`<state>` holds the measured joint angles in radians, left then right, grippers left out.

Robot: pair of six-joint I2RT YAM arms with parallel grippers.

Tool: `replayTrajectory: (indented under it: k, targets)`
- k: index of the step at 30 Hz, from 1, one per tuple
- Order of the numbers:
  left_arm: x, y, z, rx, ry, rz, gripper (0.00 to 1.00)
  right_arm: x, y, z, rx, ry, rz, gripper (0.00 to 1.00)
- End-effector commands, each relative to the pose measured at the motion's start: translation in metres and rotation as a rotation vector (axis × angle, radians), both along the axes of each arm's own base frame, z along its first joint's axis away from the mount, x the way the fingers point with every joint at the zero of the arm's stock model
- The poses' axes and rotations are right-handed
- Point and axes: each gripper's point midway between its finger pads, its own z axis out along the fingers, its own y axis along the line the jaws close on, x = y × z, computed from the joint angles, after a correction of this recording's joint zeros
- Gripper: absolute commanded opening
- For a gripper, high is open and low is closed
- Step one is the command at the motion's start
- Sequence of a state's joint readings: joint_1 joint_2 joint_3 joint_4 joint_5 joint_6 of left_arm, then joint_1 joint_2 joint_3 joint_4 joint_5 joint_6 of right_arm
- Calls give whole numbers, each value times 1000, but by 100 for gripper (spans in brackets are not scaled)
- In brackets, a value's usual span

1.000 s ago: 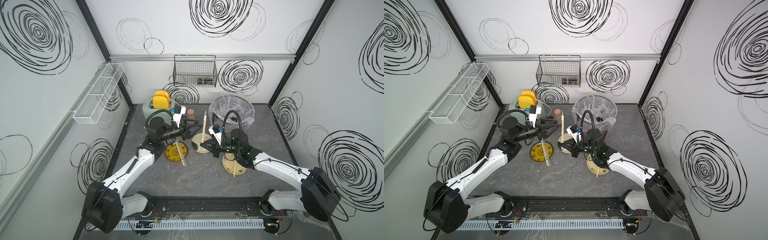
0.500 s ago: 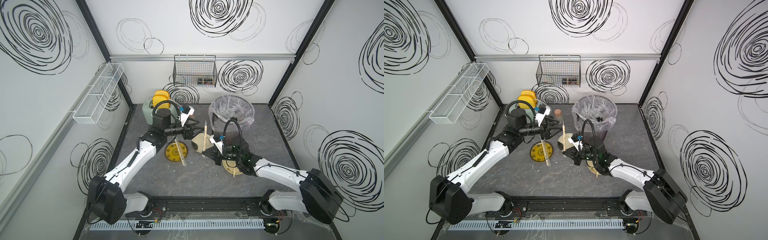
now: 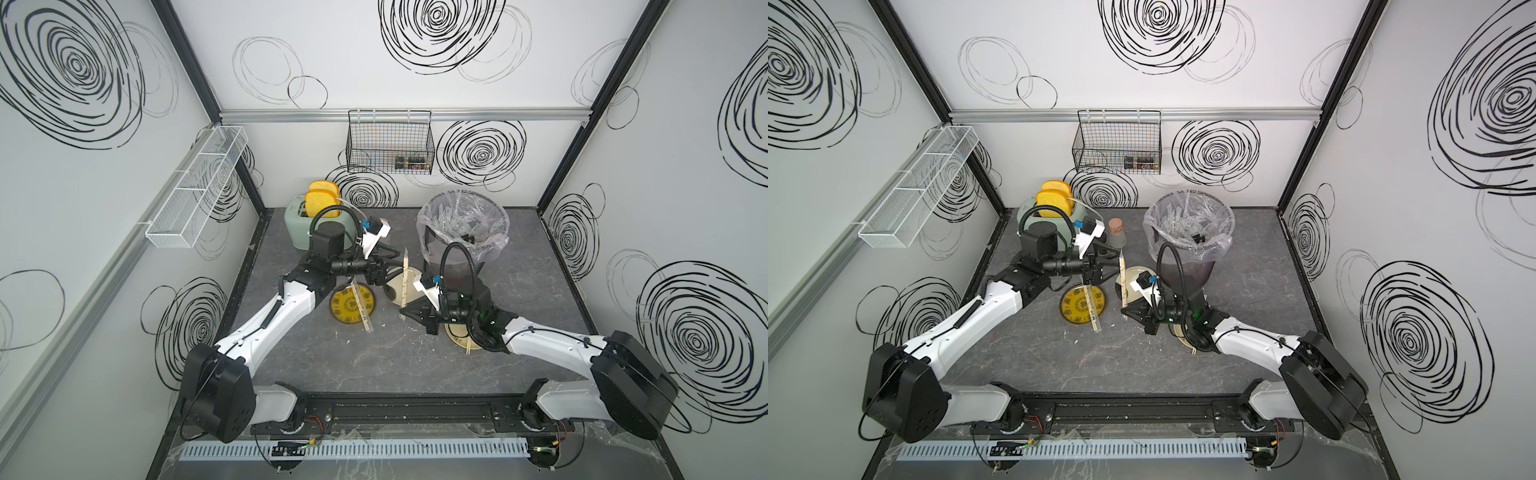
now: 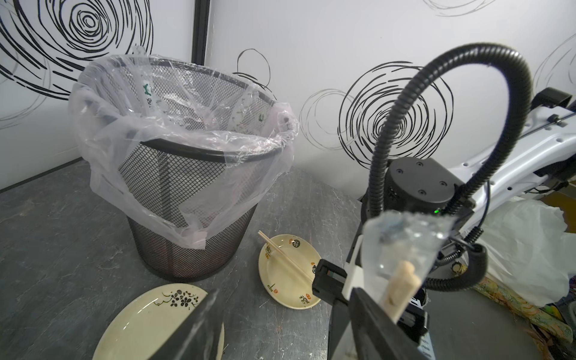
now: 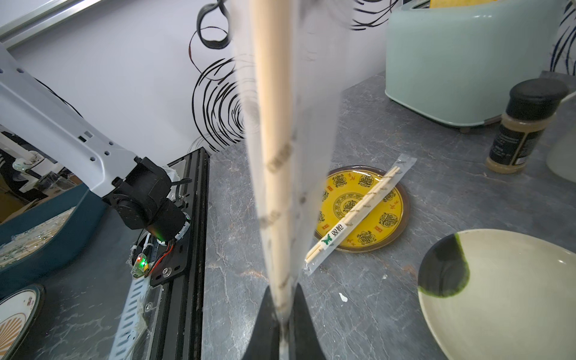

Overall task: Remove the packaging of disposable chopsticks
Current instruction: Remove the packet bag from the disposable chopsticks.

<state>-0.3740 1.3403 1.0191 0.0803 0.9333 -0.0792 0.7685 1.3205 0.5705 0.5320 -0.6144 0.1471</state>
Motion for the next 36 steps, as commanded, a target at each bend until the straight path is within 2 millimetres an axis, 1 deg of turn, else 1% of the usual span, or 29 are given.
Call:
replayTrajectory:
  k: [1, 7, 9, 11, 14, 17, 21, 27, 29, 33, 36]
  targets:
    - [-9, -7, 4, -22, -29, -62, 66, 2, 5, 12, 25, -41, 11, 0]
    - [-9, -7, 5, -22, -25, -62, 59, 2, 5, 11, 23, -40, 7, 0]
    - [-7, -3, 7, -19, -31, -47, 61, 4, 4, 11, 21, -41, -9, 0]
    - [-2, 3, 9, -17, -42, -20, 63, 7, 2, 11, 18, -43, -28, 0]
    - [4, 14, 14, -22, -55, 12, 64, 12, 0, 10, 17, -34, -48, 0]
    - [2, 18, 18, -27, -69, 5, 65, 17, -3, 10, 18, -25, -74, 0]
    - [-7, 15, 20, -39, -80, -40, 68, 23, -8, 10, 20, -17, -102, 0]
    - [-25, 1, 24, -81, -90, -123, 70, 24, -7, 7, 19, -9, -99, 0]
    - [-27, -3, 24, -98, -71, -133, 70, 22, -6, 7, 19, -8, -90, 0]
    - [-26, -12, 16, -89, -34, -143, 68, 20, -3, 5, 13, -11, -78, 0]
    - [-23, -14, 12, -84, -17, -130, 65, 19, -1, 4, 6, -17, -74, 0]
